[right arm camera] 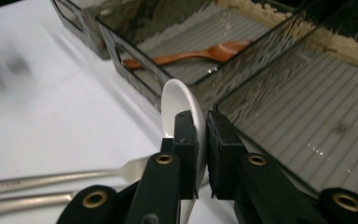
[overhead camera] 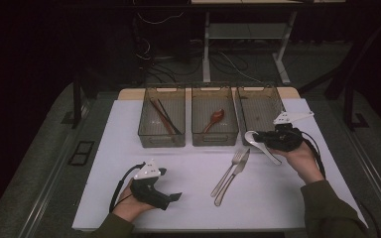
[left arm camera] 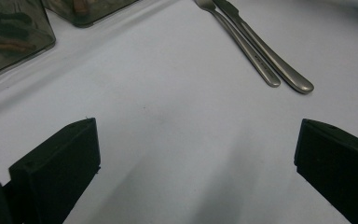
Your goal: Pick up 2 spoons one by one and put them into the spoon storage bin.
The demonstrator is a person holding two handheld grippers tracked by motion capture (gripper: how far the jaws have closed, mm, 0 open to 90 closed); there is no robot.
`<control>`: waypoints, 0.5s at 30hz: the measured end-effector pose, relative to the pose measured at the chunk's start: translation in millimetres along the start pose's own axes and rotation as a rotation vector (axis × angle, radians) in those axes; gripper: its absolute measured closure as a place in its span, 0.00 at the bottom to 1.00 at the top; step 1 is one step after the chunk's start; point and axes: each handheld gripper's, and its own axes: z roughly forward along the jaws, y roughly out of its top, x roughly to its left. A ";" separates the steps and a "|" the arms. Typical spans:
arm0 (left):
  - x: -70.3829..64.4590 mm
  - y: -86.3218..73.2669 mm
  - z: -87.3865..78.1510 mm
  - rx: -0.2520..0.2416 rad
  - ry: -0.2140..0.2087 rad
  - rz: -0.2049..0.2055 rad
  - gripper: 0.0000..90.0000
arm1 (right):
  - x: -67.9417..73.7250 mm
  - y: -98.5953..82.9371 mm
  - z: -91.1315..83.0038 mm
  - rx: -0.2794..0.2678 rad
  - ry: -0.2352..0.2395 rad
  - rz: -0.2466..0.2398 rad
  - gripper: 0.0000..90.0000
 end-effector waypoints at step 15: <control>-0.8 0.8 0.2 -0.001 0.000 0.003 0.00 | 0.1 35.1 21.0 -0.072 0.018 0.012 0.92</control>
